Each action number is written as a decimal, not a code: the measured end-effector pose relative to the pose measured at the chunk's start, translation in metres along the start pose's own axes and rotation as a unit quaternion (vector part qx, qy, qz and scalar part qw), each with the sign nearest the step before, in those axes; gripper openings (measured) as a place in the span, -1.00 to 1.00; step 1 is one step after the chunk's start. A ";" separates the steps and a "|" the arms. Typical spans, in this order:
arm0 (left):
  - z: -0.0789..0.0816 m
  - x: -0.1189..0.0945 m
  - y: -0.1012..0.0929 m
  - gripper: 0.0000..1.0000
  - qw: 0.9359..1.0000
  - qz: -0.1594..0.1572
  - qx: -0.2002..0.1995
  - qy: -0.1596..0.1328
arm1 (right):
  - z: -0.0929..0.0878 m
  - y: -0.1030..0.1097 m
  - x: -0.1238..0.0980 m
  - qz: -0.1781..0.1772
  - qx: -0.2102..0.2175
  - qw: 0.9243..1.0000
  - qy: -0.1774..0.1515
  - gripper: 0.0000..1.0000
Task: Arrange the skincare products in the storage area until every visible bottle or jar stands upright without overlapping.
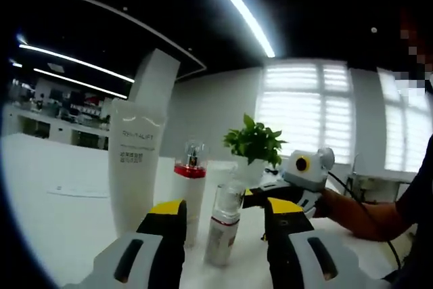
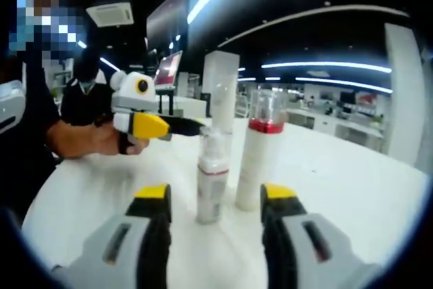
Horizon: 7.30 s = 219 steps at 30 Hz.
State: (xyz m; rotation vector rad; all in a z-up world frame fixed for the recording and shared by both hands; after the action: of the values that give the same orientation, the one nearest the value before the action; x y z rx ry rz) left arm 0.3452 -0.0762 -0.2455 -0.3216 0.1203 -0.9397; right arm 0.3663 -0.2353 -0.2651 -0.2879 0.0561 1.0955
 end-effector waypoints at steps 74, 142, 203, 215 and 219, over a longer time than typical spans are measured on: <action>-0.038 -0.257 0.050 0.61 0.880 0.420 0.104 0.197 | 0.073 0.021 -0.014 -0.009 -0.013 0.989 -0.148 -0.08; -0.023 -0.303 0.087 -0.59 0.934 0.296 -0.044 0.196 | 0.052 0.169 0.136 0.232 0.071 0.968 -0.066 -0.53; 0.007 -0.220 0.004 -0.57 0.992 -0.078 -0.096 0.034 | 0.115 0.172 0.143 0.250 0.206 0.924 -0.201 -0.65; 0.018 -0.205 0.010 -0.51 0.994 -0.070 -0.054 0.059 | 0.132 0.159 0.135 0.232 0.107 0.952 -0.167 -0.67; 0.022 -0.200 0.011 -0.52 0.995 -0.069 -0.043 0.064 | 0.136 0.157 0.133 0.229 0.068 0.960 -0.149 -0.68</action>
State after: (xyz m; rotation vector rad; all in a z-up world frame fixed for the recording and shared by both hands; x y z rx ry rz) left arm 0.2416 0.0964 -0.2359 -0.3528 0.2584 -1.0947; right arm 0.2760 -0.0189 -0.1911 0.0211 -0.0749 1.5778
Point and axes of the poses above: the point that each gripper's makers call its tool centre point, and the gripper's own axes: x roughly forward along the fingers, y roughly to its left, z roughly out of its top, the point moved 6 cm from there along -x, roughly backward along the fingers, and after that the axes turned 5 degrees about -x, right-handed, at the moved point
